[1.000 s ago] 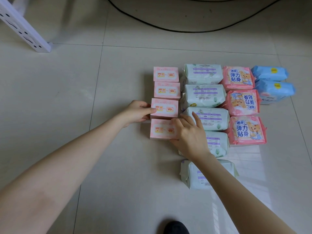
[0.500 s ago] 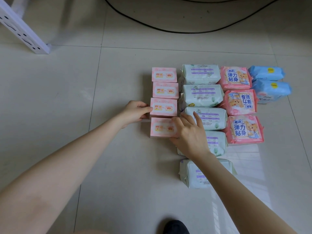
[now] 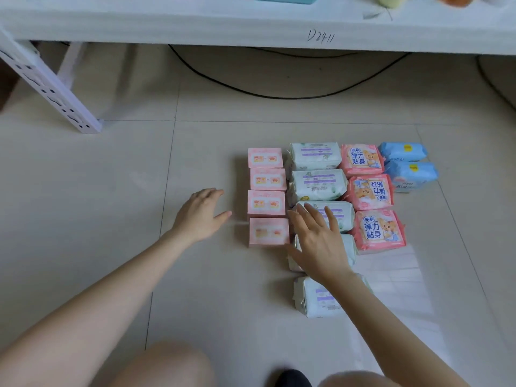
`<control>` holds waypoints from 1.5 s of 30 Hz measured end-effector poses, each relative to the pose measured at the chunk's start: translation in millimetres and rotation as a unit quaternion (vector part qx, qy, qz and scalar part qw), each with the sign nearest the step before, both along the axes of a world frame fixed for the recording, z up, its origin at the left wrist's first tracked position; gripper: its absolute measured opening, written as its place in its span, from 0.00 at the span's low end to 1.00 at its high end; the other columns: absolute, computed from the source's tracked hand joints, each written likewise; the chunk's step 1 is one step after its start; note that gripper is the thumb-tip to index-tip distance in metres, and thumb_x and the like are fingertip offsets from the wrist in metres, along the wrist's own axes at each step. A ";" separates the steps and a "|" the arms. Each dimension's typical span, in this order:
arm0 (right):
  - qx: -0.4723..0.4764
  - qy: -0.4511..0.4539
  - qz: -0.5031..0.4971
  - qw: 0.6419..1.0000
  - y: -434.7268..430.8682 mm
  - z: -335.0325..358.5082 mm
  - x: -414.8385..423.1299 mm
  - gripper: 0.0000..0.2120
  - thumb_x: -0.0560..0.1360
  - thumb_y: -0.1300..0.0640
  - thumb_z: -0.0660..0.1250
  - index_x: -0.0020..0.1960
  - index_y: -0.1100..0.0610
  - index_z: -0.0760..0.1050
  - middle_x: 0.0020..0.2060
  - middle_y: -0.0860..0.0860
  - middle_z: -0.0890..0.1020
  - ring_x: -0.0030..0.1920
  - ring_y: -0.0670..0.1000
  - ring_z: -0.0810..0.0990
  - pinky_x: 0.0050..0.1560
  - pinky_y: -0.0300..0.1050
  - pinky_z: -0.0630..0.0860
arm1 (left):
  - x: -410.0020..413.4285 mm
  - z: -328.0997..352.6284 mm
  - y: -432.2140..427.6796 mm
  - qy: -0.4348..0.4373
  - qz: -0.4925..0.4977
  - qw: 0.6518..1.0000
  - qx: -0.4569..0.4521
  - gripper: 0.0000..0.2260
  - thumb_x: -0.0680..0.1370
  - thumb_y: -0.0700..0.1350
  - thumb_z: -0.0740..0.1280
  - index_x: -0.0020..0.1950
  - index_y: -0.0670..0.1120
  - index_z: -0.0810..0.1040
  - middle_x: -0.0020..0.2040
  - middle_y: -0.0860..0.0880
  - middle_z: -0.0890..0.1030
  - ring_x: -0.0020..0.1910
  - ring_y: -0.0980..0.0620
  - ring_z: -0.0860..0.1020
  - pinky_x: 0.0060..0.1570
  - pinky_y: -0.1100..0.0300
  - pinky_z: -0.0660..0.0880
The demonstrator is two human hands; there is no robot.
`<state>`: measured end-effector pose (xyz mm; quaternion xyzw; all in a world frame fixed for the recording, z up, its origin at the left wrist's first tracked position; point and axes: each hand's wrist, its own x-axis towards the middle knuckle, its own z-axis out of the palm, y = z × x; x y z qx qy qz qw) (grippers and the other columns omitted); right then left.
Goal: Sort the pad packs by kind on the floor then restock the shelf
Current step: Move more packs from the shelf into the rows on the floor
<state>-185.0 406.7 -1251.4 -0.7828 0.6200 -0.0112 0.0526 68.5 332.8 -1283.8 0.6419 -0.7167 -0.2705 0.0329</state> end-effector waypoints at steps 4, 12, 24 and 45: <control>0.007 0.009 -0.008 1.000 -16.4 27.9 -2.3 0.30 0.76 0.47 0.65 0.74 0.55 0.62 0.75 0.53 0.65 0.76 0.54 0.58 0.75 0.57 0.47 | -7.0 44.3 -16.4 -0.036 -0.051 0.997 -0.039 0.29 0.79 0.55 0.63 0.77 0.46 0.61 0.77 0.45 0.62 0.77 0.44 0.58 0.74 0.53 0.57; 0.011 -0.016 -0.036 0.999 -73.3 28.6 -1.7 0.31 0.76 0.44 0.65 0.74 0.55 0.63 0.74 0.53 0.65 0.76 0.54 0.60 0.75 0.57 0.49 | -34.3 77.5 -88.8 -0.038 -0.086 0.994 -0.055 0.31 0.79 0.56 0.63 0.78 0.46 0.59 0.78 0.46 0.60 0.77 0.45 0.57 0.74 0.52 0.56; 0.034 -0.057 -0.039 0.997 -127.2 -38.1 -3.1 0.28 0.73 0.45 0.69 0.68 0.56 0.70 0.70 0.52 0.72 0.73 0.54 0.65 0.74 0.57 0.52 | -43.8 8.9 -143.3 -0.020 -0.113 0.993 0.026 0.31 0.78 0.57 0.64 0.77 0.48 0.60 0.77 0.48 0.63 0.75 0.45 0.62 0.72 0.52 0.61; -0.044 -0.022 -0.010 0.999 -138.7 -71.1 3.4 0.20 0.74 0.49 0.70 0.60 0.60 0.79 0.62 0.55 0.79 0.71 0.57 0.70 0.71 0.62 0.61 | -49.0 -56.4 -177.4 0.082 -0.047 0.996 0.002 0.25 0.80 0.53 0.63 0.76 0.53 0.61 0.73 0.50 0.69 0.72 0.45 0.65 0.67 0.48 0.67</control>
